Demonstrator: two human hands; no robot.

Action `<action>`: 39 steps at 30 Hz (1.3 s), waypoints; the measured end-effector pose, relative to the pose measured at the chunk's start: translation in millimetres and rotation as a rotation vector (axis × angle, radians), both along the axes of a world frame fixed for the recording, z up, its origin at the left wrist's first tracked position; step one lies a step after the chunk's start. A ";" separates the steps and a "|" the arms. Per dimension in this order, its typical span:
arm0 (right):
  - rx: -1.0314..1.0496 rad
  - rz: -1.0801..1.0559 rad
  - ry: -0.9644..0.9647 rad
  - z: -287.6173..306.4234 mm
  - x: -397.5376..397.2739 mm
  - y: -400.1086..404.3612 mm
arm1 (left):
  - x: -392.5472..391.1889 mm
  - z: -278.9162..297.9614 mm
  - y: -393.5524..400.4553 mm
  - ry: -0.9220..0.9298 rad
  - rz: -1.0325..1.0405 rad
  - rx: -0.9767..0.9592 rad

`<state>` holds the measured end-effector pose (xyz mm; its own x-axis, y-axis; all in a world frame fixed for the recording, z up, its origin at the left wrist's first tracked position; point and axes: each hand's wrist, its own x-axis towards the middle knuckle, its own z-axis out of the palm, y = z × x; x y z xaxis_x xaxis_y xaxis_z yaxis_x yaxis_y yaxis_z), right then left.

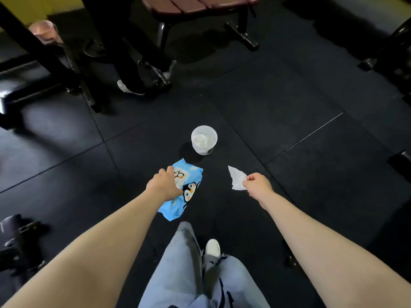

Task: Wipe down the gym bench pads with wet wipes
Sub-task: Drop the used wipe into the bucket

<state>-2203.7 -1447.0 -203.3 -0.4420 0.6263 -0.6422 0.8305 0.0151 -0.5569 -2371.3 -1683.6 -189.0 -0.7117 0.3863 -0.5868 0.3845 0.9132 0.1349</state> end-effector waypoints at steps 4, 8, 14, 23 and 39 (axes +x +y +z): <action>-0.020 0.005 -0.011 -6.9 -69.6 32.4 | -71.7 -7.2 36.7 -0.018 0.013 -0.031; -0.026 0.007 -0.022 -13.0 -143.9 61.7 | -145.1 -16.8 68.3 -0.027 0.002 -0.061; -0.037 0.018 -0.046 -23.0 -239.1 93.8 | -235.7 -27.5 104.2 -0.066 0.009 -0.053; -0.004 0.179 -0.078 -54.6 -359.8 141.0 | -332.3 -48.6 152.3 -0.111 0.052 -0.035; -0.260 0.009 -0.128 -64.8 -431.3 190.3 | -431.2 -51.5 229.5 -0.212 0.017 0.039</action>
<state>-2635.0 -1256.7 -268.1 -0.3517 0.4294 -0.8318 0.8948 -0.1071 -0.4335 -2802.5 -1454.1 -240.4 -0.5802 0.4010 -0.7089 0.3286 0.9117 0.2467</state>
